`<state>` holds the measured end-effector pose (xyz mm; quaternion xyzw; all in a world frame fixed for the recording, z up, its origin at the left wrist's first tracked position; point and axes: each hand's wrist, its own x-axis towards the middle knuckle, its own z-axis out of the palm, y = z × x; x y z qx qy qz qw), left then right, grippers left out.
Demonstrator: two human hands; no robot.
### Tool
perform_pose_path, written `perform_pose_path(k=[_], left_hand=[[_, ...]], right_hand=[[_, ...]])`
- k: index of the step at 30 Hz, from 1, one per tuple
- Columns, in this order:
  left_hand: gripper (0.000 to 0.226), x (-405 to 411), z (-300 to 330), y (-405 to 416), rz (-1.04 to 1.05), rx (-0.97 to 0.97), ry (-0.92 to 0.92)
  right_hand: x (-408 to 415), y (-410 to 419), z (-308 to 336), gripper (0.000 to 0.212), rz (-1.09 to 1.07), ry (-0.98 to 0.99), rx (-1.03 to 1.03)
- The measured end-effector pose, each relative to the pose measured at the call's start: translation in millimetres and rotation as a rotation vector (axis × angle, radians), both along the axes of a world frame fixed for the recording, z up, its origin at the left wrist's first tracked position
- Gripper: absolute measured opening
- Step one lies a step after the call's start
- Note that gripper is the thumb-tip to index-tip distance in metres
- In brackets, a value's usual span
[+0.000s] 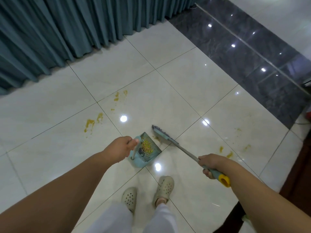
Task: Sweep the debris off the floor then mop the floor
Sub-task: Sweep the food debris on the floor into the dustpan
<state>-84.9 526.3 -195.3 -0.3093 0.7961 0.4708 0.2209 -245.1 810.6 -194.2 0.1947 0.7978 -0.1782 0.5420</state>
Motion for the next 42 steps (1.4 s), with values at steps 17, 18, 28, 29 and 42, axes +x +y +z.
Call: perform_pose_path(k=[17, 18, 28, 29, 42], left_hand=[[0.043, -1, 5, 2, 0.020, 0.026, -0.004], [0.044, 2, 6, 2, 0.028, 0.030, -0.007], [0.044, 31, 5, -7, 0.041, 0.041, -0.027], [0.045, 32, 5, -8, 0.041, 0.032, -0.030], [0.044, 46, 9, -11, 0.072, 0.075, -0.025]], right_hand=[[35, 16, 38, 0.047, -0.164, -0.209, -0.226], [35, 17, 42, 0.049, -0.170, -0.195, -0.231], [37, -23, -2, 0.010, -0.161, -0.105, -0.140], [42, -28, -8, 0.011, -0.167, -0.122, -0.131], [48, -18, 44, 0.010, -0.151, -0.188, -0.171]])
